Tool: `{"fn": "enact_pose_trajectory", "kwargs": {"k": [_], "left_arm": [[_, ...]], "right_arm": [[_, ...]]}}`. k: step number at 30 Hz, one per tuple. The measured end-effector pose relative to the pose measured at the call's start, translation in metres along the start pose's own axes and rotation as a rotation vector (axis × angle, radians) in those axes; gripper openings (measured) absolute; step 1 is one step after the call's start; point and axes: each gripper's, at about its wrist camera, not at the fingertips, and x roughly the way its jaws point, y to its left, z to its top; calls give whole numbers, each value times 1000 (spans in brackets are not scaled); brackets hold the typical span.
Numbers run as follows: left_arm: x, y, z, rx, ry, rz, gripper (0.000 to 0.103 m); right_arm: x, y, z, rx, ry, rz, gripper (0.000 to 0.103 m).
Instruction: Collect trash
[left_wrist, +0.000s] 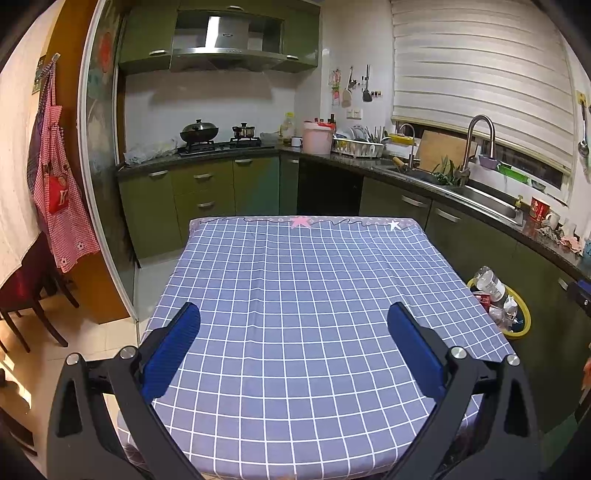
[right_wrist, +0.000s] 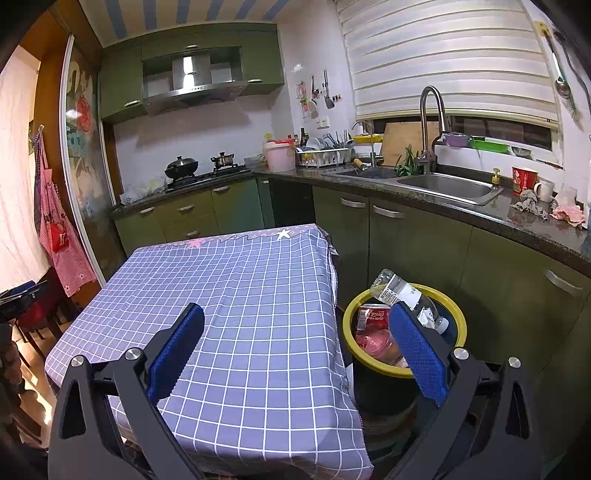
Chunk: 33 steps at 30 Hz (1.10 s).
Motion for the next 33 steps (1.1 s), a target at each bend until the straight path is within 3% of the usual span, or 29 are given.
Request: {"fn": "enact_pose_trajectory", "kwargs": {"k": [33], "left_arm": [[2,-5,-5,3,10,-18,96]], "right_arm": [[2,-1,0,2,1,-2,98]]}}
